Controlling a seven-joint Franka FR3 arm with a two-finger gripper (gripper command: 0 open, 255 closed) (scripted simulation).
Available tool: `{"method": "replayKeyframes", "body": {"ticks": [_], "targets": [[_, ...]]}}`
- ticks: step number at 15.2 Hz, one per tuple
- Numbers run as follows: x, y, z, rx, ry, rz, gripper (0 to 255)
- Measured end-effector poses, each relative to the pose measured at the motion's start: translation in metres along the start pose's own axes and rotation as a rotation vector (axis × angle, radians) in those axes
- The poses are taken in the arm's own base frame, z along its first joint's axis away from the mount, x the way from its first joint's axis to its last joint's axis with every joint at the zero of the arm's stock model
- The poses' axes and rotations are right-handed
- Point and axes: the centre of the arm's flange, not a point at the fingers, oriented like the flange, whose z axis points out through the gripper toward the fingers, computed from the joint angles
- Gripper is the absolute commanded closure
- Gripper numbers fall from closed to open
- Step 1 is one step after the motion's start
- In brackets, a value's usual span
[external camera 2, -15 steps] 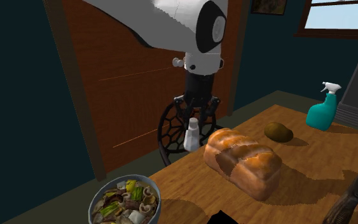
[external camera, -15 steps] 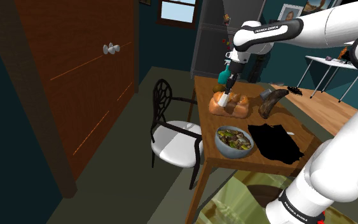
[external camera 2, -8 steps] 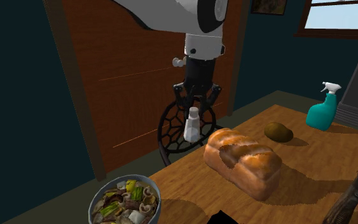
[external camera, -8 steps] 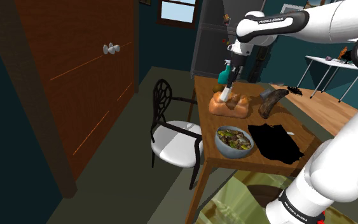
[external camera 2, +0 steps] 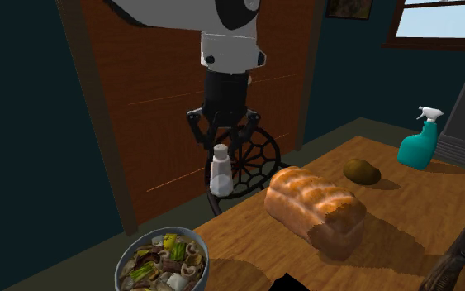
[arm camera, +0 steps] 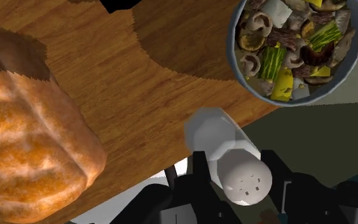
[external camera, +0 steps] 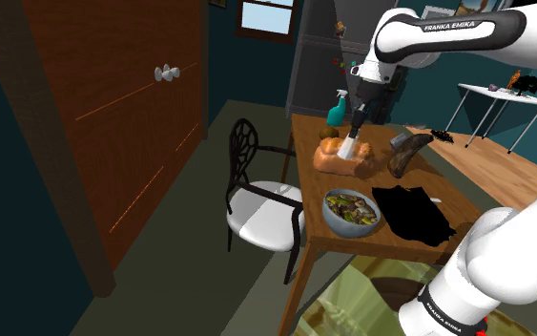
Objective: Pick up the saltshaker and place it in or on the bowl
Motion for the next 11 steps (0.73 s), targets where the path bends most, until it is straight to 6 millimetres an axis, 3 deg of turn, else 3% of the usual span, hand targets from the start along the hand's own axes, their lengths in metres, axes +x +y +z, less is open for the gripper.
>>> {"method": "replayKeyframes", "body": {"ticks": [11], "targets": [[-0.075, -0.123, -0.014, -0.001, 0.0, 0.0, 255]]}}
